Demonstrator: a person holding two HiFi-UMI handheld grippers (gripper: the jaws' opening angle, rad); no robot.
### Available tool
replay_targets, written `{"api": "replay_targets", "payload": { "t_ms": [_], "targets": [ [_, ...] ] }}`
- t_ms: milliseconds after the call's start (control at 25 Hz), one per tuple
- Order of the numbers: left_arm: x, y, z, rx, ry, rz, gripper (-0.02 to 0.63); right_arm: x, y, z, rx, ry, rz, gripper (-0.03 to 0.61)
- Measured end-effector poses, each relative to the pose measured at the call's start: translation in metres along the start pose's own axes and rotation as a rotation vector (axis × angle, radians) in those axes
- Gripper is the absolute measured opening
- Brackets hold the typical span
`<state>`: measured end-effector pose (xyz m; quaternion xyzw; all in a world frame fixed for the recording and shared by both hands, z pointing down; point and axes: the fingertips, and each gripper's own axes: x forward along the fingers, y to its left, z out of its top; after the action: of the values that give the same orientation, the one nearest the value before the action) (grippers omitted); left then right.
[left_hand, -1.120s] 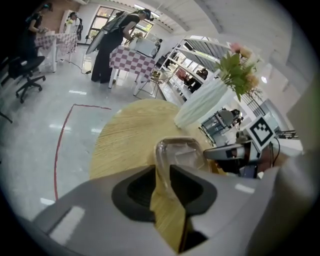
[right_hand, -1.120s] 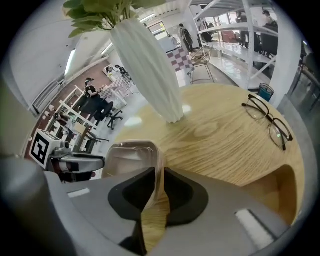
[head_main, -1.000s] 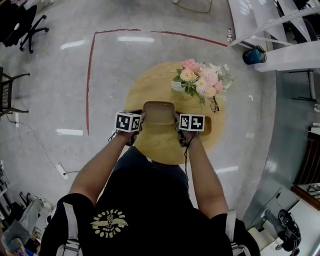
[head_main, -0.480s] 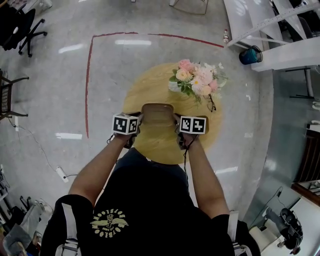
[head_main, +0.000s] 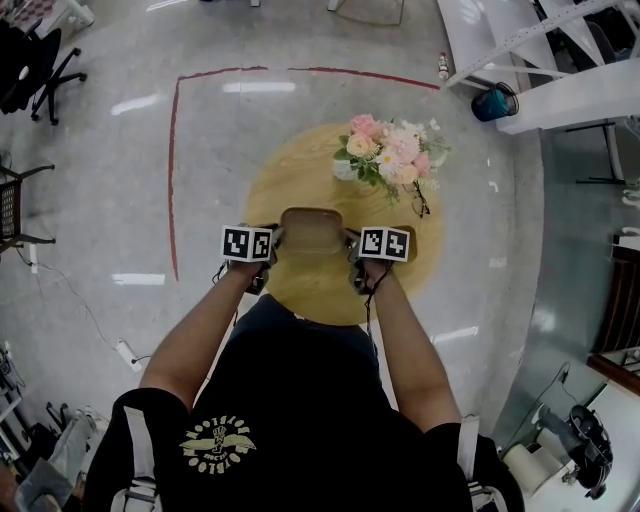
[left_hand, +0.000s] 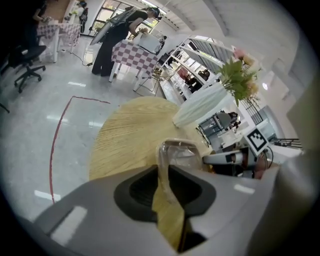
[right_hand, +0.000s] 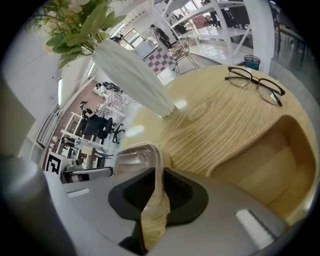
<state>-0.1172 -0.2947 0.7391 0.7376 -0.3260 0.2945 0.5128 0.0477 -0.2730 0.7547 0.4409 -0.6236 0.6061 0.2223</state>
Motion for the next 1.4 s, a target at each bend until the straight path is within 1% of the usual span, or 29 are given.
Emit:
{"api": "replay_targets", "payload": {
  "t_ms": [120, 320, 440, 480, 640, 760, 920, 1040, 1200, 1400],
  "targets": [
    [-0.001, 0.001, 0.0, -0.001, 0.002, -0.016, 0.071, -0.001, 0.005, -0.001, 0.001, -0.008, 0.027, 0.075],
    [-0.004, 0.003, 0.002, 0.004, 0.005, -0.031, 0.061, -0.003, 0.013, -0.003, -0.019, -0.003, 0.039, 0.077],
    [-0.008, -0.003, 0.003, 0.024, -0.002, -0.038, 0.057, -0.009, 0.013, -0.005, -0.032, -0.002, 0.024, 0.062],
    [-0.01, -0.006, 0.004, 0.032, -0.006, -0.039, 0.055, -0.012, 0.014, -0.005, -0.031, -0.008, 0.022, 0.042],
    [-0.022, -0.016, 0.008, 0.066, -0.036, -0.048, 0.04, -0.027, 0.023, -0.002, -0.036, -0.043, 0.036, 0.037],
    [-0.029, -0.027, 0.011, 0.087, -0.059, -0.061, 0.03, -0.039, 0.028, -0.001, -0.05, -0.073, 0.024, 0.032],
    [-0.04, -0.047, 0.012, 0.113, -0.074, -0.07, 0.021, -0.06, 0.03, -0.005, -0.026, -0.105, 0.02, 0.028],
    [-0.048, -0.065, 0.014, 0.12, -0.089, -0.098, 0.015, -0.078, 0.031, -0.008, -0.02, -0.13, 0.013, 0.026],
    [-0.048, -0.091, 0.017, 0.15, -0.102, -0.123, 0.015, -0.102, 0.022, -0.007, -0.049, -0.161, -0.001, 0.026],
    [-0.031, -0.113, 0.014, 0.144, -0.119, -0.091, 0.014, -0.115, -0.002, -0.006, -0.086, -0.154, 0.009, 0.023]
  ]
}}
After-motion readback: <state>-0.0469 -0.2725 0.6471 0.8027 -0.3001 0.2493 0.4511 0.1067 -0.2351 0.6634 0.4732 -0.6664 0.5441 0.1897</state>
